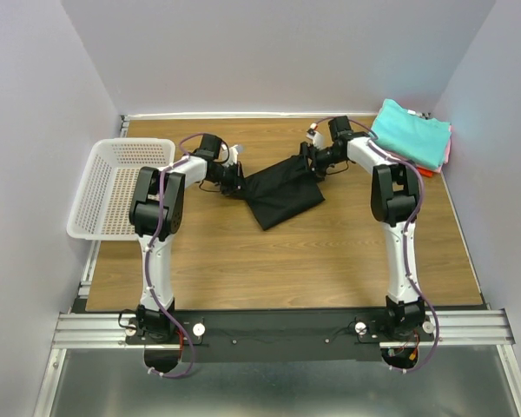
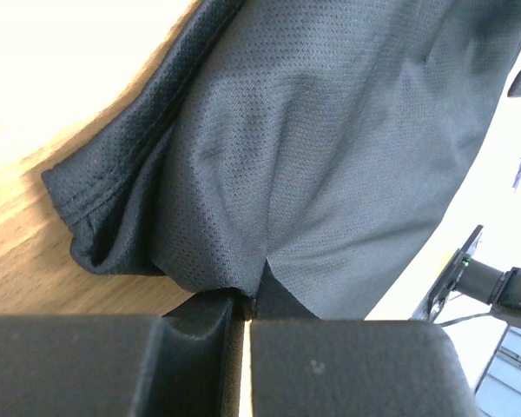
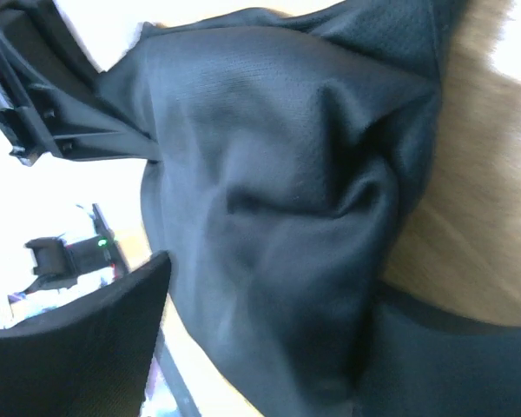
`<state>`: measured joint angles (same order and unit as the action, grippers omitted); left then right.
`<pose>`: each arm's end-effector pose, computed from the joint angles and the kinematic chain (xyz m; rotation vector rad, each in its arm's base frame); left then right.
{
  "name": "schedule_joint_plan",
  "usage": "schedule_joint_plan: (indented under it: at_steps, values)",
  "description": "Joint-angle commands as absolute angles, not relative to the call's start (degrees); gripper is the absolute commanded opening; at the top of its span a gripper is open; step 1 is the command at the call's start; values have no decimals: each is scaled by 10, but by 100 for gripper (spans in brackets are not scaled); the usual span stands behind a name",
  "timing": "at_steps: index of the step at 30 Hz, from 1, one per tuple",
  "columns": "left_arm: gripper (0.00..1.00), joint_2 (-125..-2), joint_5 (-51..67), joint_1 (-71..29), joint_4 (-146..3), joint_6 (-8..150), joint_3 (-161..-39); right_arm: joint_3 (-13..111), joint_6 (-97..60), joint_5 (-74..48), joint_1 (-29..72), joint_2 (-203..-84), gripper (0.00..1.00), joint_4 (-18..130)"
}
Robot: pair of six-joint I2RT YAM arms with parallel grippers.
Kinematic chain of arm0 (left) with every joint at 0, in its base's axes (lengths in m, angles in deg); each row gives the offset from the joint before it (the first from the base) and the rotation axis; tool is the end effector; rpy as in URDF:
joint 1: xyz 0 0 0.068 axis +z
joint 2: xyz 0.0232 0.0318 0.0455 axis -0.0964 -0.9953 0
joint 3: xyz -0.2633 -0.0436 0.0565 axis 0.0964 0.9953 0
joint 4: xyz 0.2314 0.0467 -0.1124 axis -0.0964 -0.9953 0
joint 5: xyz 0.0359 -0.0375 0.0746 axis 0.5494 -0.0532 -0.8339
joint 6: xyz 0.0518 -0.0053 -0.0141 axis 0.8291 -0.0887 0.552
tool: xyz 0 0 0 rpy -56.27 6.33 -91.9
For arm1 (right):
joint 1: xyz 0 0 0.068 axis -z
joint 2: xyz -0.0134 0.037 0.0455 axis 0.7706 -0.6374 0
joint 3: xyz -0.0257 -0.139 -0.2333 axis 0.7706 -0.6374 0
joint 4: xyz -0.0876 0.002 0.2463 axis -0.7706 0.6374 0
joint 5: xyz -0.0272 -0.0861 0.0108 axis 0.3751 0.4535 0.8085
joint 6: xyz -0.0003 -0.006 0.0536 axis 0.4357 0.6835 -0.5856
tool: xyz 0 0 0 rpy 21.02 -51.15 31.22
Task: Fold and stack the t-shirts
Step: Neatly place the folded tshirt to the corner
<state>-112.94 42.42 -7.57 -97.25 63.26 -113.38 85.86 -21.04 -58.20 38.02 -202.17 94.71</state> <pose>0.4271 -0.1243 0.1289 0.1002 2.6767 -1.1831 0.4867 0.1357 0.1343 -0.3355 2.5985 1.3607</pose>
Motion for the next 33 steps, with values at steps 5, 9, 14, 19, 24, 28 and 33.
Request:
schedule_joint_plan:
  at_steps: [5,9,14,19,24,28,33]
  values:
    - [10,-1182,379,-83,-1003,658,-1146,830,-189,-515,363,-2071,50,962]
    - [31,-1181,377,-83,-1000,653,-1161,829,-188,-504,362,-2046,19,964]
    - [52,-1175,367,-82,-1003,651,-1184,826,-184,-449,363,-2000,0,965]
    - [57,-1170,365,-76,-1003,646,-1193,825,-187,-384,375,-1954,0,972]
    - [63,-1160,361,-67,-1004,648,-1195,837,-180,-335,403,-1926,0,999]
    - [64,-1153,360,-62,-1004,654,-1196,873,-165,-289,427,-1922,0,1032]
    - [64,-1130,348,-61,-999,656,-1197,937,-138,-214,445,-1943,0,1078]
